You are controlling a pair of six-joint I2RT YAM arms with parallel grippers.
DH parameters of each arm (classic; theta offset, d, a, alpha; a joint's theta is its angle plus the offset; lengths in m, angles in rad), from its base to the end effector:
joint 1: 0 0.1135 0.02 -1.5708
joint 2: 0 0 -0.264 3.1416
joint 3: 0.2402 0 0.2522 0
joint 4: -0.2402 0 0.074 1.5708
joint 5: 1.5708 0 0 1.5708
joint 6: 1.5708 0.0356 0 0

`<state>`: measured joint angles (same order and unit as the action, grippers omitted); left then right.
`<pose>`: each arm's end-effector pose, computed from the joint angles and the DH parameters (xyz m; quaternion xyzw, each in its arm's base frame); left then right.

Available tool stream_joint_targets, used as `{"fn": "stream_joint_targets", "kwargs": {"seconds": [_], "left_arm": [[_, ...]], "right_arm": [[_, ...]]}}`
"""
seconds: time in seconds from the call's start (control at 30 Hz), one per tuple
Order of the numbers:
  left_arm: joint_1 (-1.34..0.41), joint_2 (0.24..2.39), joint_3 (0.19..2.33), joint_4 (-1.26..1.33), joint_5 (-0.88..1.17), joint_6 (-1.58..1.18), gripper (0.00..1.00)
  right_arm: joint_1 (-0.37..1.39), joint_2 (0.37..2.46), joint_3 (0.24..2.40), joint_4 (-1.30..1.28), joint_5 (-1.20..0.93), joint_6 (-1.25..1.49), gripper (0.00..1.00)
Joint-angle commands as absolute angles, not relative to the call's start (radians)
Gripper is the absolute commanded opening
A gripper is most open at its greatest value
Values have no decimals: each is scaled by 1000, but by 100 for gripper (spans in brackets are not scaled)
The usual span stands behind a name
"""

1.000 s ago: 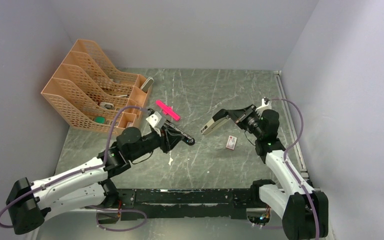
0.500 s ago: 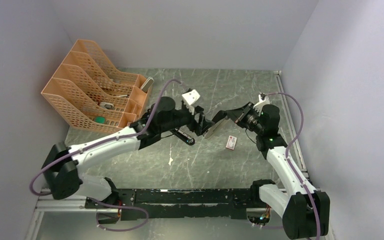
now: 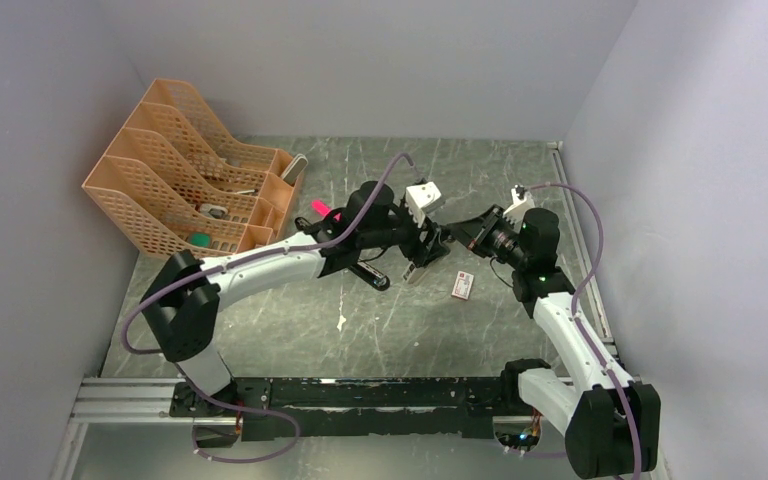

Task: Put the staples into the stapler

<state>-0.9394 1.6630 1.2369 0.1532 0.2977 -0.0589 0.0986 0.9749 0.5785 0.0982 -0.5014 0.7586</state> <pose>0.2254 -0.3260 0.3006 0.4169 0.6746 -0.3898 0.4682 0.2188 0.0388 0.2619 0.1130 0.7849 0.4207 0.4407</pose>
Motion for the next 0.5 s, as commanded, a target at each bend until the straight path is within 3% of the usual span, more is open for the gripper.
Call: {"fn": "stream_joint_targets", "kwargs": {"seconds": [0.0, 0.23, 0.47], "left_arm": [[-937, 1698, 1296, 158, 356, -50, 65], [-936, 1670, 1275, 149, 339, -49, 10], [-922, 1433, 1061, 176, 252, -76, 7]], "right_arm": [[103, 953, 625, 129, -543, 765, 0], [103, 941, 611, 115, -508, 759, 0], [96, 944, 592, 108, -449, 769, 0]]}}
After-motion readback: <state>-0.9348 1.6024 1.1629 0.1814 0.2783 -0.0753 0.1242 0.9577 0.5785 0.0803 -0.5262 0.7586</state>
